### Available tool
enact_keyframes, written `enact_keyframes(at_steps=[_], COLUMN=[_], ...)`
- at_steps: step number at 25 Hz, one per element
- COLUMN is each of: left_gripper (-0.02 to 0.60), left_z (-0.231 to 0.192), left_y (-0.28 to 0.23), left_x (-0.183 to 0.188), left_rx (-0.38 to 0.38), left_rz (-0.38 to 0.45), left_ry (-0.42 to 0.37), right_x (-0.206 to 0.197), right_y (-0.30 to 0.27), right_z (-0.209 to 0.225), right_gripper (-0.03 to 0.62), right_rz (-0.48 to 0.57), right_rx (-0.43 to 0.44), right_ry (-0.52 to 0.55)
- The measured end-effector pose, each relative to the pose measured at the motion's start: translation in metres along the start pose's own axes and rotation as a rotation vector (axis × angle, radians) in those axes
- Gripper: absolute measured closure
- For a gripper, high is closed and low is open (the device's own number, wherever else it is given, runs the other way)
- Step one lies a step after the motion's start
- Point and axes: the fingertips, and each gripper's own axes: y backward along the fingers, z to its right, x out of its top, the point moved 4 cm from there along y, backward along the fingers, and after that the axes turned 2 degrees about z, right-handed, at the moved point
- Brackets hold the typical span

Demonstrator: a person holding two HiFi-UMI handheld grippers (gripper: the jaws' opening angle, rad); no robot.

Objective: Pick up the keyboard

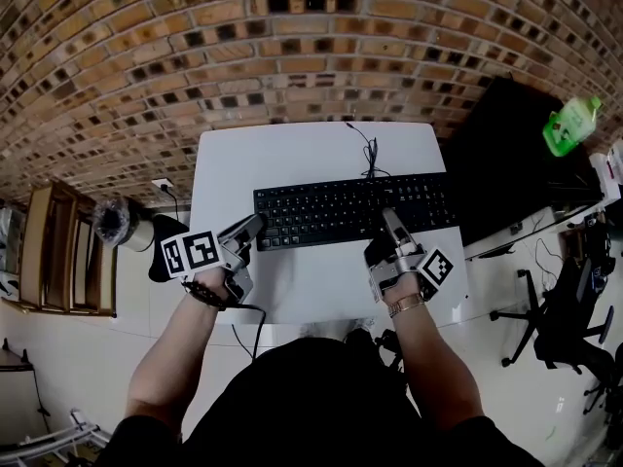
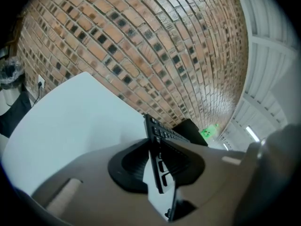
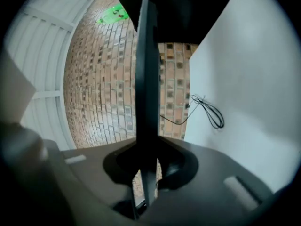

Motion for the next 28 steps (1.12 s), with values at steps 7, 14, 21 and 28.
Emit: enact_keyframes(at_steps=[7,14,21,28], left_gripper=[0.492,0.492,0.492,0.492], left_z=[0.033,0.094,0.153,0.177], left_y=[0.014,0.032,0.054,0.079], left_x=[0.009,0.017,0.011,-0.001], left_rx=[-0.083,-0.095,-0.082,-0.028], left_rz=[0.067,0.161,0.290,0.363], left_ry=[-0.039,-0.119,-0.169,-0.185], right_x=[0.005,0.026,0.043,0.043], right_y=[0.006,0.013,0.033,0.053], right_z=[-0.044,-0.108,-0.171,-0.200], right_gripper=[0.531,0.531,0.531,0.531], right_rz=[0.002,-0.056,-0.131,-0.181], right_rx=[0.059,0.168,0.279,0.342], right_ry=[0.031,0.106,0.182,0.214])
